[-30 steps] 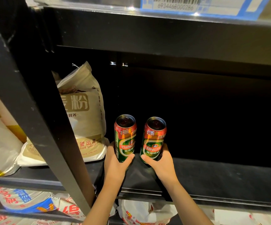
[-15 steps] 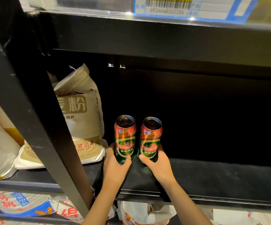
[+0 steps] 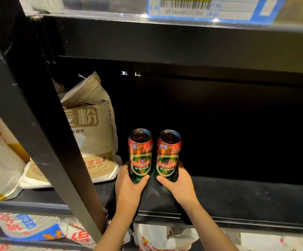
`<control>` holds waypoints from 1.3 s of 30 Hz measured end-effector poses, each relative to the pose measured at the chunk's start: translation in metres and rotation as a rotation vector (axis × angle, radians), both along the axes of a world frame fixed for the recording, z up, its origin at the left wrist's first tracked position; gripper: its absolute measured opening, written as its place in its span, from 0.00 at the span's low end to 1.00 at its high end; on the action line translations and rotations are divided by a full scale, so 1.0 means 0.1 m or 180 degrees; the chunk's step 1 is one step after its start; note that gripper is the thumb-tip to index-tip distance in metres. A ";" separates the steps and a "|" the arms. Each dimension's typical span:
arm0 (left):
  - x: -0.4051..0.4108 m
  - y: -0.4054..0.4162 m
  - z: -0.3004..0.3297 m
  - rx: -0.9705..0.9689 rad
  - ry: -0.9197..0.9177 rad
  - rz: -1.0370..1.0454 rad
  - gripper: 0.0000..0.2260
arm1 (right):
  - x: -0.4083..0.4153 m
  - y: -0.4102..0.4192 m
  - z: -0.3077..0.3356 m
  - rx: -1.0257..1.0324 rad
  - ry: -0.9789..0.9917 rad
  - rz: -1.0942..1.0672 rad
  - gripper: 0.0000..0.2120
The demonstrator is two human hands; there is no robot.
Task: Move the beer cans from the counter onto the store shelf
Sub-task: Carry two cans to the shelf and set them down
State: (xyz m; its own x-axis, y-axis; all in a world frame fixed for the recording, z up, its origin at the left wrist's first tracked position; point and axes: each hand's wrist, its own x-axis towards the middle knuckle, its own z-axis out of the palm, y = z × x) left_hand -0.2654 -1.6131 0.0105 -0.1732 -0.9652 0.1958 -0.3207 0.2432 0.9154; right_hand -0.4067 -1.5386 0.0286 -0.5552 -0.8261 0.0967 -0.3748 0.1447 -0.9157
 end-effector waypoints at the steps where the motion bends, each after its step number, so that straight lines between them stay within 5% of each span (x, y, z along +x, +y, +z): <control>1: 0.00 0.01 0.00 -0.0010 0.0002 0.0006 0.25 | 0.00 0.00 0.00 0.0035 -0.0028 0.0003 0.25; 39: 0.07 0.09 0.12 0.0012 0.0027 -0.0050 0.20 | 0.08 -0.09 -0.04 0.0245 0.0265 -0.0138 0.29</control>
State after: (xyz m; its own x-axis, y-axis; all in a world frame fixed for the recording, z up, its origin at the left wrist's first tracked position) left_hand -0.2585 -1.6045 0.0227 -0.1867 -0.9632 0.1935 -0.3091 0.2446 0.9190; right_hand -0.3989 -1.5473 0.0248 -0.5832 -0.8082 0.0812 -0.4411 0.2311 -0.8672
